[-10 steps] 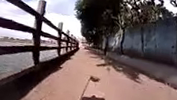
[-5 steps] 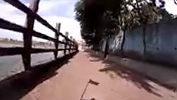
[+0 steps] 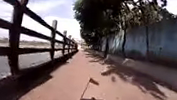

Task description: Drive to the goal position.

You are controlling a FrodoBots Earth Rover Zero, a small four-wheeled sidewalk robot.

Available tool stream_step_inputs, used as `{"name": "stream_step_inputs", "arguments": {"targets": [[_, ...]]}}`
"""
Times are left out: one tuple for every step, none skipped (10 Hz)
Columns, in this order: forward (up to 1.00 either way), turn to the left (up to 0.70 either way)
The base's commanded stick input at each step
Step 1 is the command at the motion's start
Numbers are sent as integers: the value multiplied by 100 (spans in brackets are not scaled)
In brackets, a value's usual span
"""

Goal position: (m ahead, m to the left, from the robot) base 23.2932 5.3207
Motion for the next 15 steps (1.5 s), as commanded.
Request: {"name": "stream_step_inputs", "arguments": {"targets": [[70, -8], [70, -8], [70, -8], [70, -8], [70, -8], [70, -8], [70, -8], [70, -8], [70, -8], [70, -8], [70, -8], [70, -8], [70, -8], [70, -8], [70, -8]]}}
